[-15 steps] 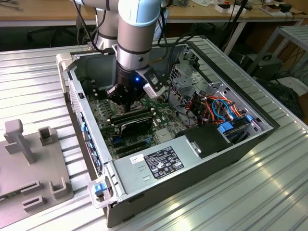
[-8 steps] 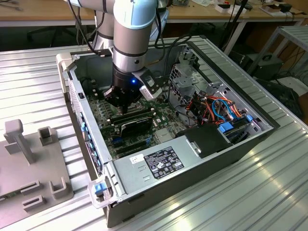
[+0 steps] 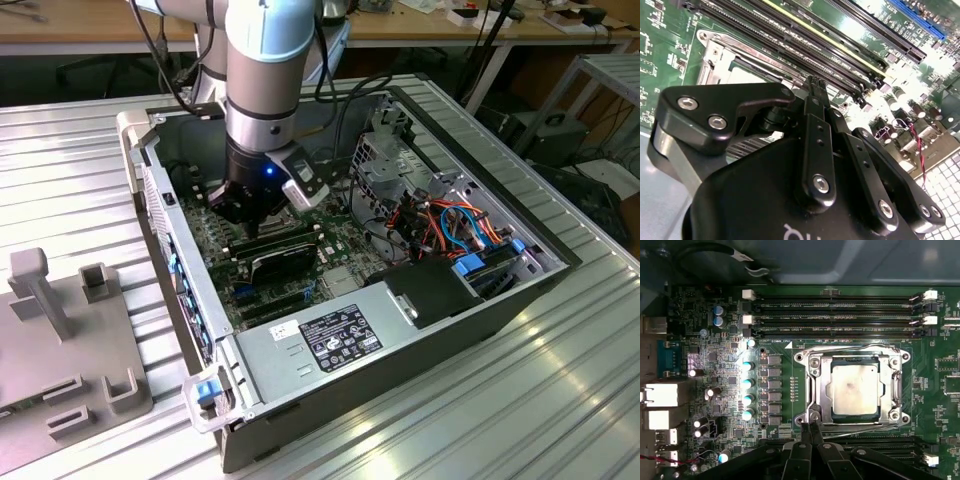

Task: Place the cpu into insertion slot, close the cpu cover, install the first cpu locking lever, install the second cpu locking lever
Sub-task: 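Install the second cpu locking lever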

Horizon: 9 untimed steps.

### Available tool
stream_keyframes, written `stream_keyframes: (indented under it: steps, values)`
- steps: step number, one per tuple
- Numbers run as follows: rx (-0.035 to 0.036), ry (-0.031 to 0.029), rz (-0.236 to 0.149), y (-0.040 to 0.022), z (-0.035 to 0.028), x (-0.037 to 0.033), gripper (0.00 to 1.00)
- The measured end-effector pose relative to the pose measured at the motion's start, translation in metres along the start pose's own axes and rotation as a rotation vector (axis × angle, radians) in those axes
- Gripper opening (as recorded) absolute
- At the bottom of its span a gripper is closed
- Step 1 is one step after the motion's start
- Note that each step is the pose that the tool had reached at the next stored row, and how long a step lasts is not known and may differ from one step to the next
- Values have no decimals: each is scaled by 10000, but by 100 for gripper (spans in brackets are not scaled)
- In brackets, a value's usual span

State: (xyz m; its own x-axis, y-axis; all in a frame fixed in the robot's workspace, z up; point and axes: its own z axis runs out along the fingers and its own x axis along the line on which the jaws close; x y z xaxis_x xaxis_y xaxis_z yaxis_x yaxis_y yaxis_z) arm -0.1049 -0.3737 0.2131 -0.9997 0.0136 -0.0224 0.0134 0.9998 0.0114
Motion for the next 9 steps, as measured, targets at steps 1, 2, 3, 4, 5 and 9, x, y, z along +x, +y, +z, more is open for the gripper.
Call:
stream_keyframes:
  steps: [1, 2, 3, 4, 5, 9]
  values:
    - [1, 0, 0, 0, 1, 5, 11]
    - [1, 1, -1, 0, 2, 7, 11]
    - [1, 1, -2, -1, 4, 10, 11]
    - [2, 2, -2, -1, 7, 10, 11]
    - [2, 2, -1, -1, 9, 11, 11]
    - [-3, 0, 0, -1, 16, 11, 11]
